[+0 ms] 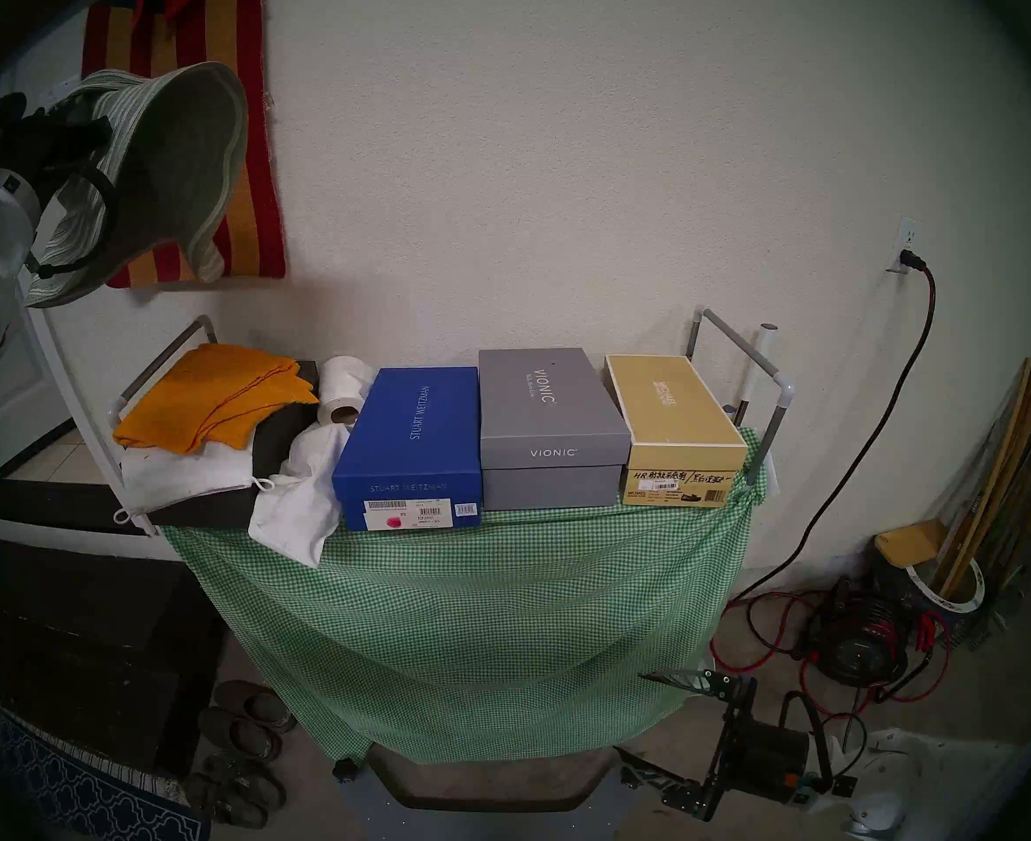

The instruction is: Lift the object off the cloth, cover the shoe rack with the cloth, put the object back

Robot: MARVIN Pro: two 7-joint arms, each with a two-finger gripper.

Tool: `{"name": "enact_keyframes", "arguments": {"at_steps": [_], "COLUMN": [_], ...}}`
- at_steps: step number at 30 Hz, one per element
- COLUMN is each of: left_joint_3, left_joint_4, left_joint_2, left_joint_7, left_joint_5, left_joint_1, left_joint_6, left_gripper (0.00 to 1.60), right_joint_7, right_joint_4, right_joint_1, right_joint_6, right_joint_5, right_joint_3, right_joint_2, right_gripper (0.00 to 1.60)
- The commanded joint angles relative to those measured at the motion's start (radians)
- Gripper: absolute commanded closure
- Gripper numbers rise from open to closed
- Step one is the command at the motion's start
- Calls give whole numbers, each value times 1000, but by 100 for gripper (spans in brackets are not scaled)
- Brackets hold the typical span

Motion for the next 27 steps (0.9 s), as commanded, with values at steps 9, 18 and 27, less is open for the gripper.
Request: {"name": "enact_keyframes", "arguments": {"at_steps": [9,18,27], "left_joint_3": [113,232,374], "left_joint_4": [74,137,151], "left_joint_2": [4,-4,-45], "left_joint_7": [-107,-160,-173], "left_joint_5": [-20,-8,46], "left_joint_1": [-52,-132,-207], "left_joint_6": [-76,-138,-160], "left_gripper": [160,160,160], "right_joint_7": [-94,-120,-171], "right_joint_4": [-39,-31,-21], "right_joint_1": [-165,-202,-279], "right_joint_6": [47,47,28], "right_joint_5": [-46,-59,-75], "right_joint_3": [70,92,155], "right_joint_2": [37,33,31], "right_gripper": [0,0,0]}}
